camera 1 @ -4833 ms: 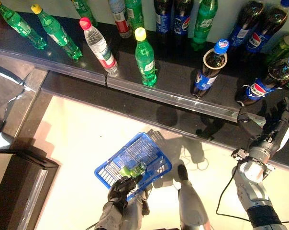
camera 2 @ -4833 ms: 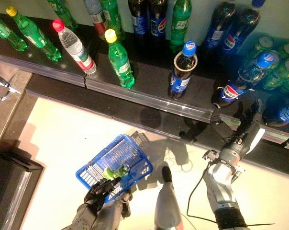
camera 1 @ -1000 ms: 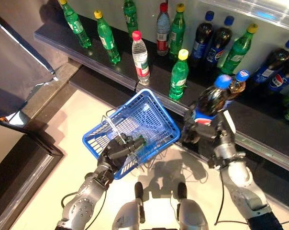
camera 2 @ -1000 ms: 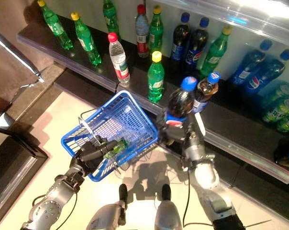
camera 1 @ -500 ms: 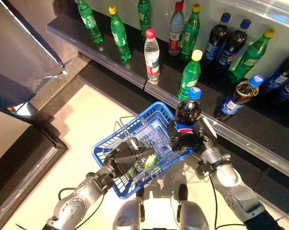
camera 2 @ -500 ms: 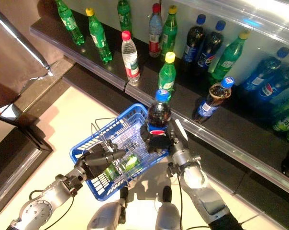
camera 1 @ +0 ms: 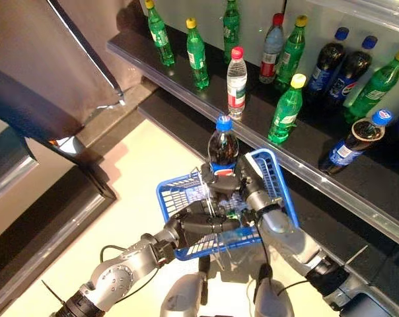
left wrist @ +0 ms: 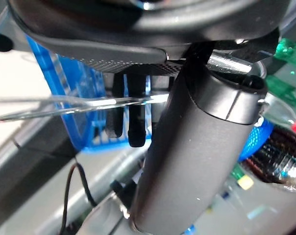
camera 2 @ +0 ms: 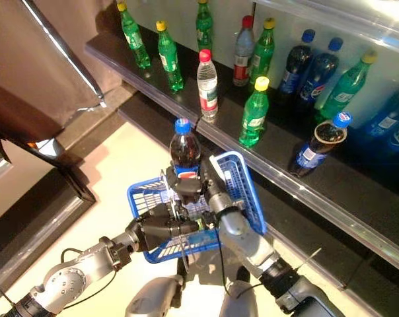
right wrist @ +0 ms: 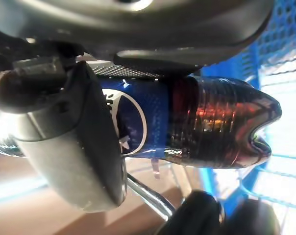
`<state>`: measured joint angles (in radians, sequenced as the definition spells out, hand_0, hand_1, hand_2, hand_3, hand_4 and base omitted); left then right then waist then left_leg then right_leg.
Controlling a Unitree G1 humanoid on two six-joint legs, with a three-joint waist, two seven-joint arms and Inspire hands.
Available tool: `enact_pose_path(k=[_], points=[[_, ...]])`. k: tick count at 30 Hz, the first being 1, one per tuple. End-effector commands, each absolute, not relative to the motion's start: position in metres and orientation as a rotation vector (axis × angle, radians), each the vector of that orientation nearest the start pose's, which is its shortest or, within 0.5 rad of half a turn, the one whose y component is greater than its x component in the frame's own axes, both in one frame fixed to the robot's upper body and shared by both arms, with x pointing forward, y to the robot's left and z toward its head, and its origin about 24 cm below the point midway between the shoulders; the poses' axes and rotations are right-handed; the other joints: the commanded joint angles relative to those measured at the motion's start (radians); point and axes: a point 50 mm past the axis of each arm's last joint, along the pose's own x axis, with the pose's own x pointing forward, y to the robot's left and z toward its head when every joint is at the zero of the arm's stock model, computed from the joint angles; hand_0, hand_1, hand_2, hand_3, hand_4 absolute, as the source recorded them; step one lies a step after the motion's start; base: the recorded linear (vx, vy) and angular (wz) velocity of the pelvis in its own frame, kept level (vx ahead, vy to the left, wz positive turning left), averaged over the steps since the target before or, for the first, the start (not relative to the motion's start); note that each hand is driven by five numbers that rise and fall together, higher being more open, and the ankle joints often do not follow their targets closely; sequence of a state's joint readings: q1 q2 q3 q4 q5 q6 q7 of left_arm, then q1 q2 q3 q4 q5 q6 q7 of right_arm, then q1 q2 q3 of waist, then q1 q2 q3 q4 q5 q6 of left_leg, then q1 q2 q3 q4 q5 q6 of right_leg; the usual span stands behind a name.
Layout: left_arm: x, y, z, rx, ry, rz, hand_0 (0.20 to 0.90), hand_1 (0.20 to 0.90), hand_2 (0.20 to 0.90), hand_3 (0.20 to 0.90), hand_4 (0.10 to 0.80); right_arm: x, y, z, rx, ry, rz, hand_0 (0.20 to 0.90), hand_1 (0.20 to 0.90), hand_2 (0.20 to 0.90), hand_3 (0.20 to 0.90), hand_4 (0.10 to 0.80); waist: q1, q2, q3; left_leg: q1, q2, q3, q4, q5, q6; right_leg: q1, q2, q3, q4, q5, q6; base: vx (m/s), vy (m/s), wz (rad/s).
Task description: Pick up the drink and place into the basket.
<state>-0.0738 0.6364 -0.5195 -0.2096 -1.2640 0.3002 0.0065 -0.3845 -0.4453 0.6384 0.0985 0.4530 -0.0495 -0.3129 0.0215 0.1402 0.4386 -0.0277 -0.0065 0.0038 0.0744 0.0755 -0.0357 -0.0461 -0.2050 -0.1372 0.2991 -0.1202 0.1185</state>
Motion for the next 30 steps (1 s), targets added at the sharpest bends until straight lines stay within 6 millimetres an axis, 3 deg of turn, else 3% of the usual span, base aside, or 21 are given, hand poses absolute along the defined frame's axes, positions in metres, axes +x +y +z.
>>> enact_pose_path(k=[1,4,10,14,21,30], points=[[0.218,0.065,0.163,-0.844,-0.071,-1.154,0.3,0.3,0.3,0.2,0.1,0.296,-0.058,0.106,-0.16,-0.296,0.425,0.3,0.3,0.3,0.2,0.1,0.01,-0.015,-0.137,-0.097,-0.058,0.029,0.219,-0.133,0.027,-0.01,0.075,-0.018,-0.054,0.033,-0.098,-0.093,0.051,0.03],[0.224,0.065,0.179,-0.817,-0.16,-1.163,0.3,0.3,0.3,0.2,0.1,0.305,-0.061,0.091,-0.276,-0.249,0.408,0.3,0.3,0.3,0.2,0.1,0.008,-0.011,-0.109,-0.13,-0.061,0.036,0.239,-0.131,0.028,-0.05,0.068,-0.017,-0.026,0.032,-0.101,-0.133,0.05,0.05],[0.231,0.078,0.201,-0.754,-0.297,-1.166,0.3,0.3,0.3,0.2,0.1,0.318,-0.094,0.072,-0.463,-0.264,0.282,0.3,0.3,0.3,0.2,0.1,0.009,-0.008,-0.046,-0.203,-0.063,0.051,0.281,-0.122,0.03,-0.124,0.057,-0.015,0.013,0.043,-0.103,-0.133,0.014,0.07],[0.234,0.085,0.21,-0.748,-0.326,-1.178,0.3,0.3,0.3,0.2,0.1,0.327,-0.117,0.076,-0.506,-0.319,0.156,0.3,0.3,0.3,0.2,0.1,0.01,-0.009,-0.015,-0.231,-0.06,0.061,0.291,-0.114,0.031,-0.152,0.056,-0.011,0.021,0.054,-0.101,-0.082,-0.02,0.09],[0.239,0.088,0.213,-0.749,-0.333,-1.176,0.3,0.3,0.3,0.2,0.1,0.334,-0.135,0.086,-0.455,-0.385,-0.01,0.3,0.3,0.3,0.2,0.1,0.007,-0.006,0.011,-0.251,-0.053,0.068,0.294,-0.099,0.03,-0.172,0.062,-0.005,0.024,0.062,-0.104,-0.019,-0.013,0.01],[0.235,0.082,0.21,-0.848,-0.266,-1.298,0.3,0.3,0.3,0.2,0.1,0.344,-0.128,0.067,-0.677,-0.224,0.196,0.3,0.3,0.3,0.2,0.1,0.023,-0.006,0.024,-0.275,-0.054,0.056,0.303,-0.086,0.03,-0.194,0.059,-0.012,0.031,0.07,-0.111,-0.006,-0.018,0.02]])
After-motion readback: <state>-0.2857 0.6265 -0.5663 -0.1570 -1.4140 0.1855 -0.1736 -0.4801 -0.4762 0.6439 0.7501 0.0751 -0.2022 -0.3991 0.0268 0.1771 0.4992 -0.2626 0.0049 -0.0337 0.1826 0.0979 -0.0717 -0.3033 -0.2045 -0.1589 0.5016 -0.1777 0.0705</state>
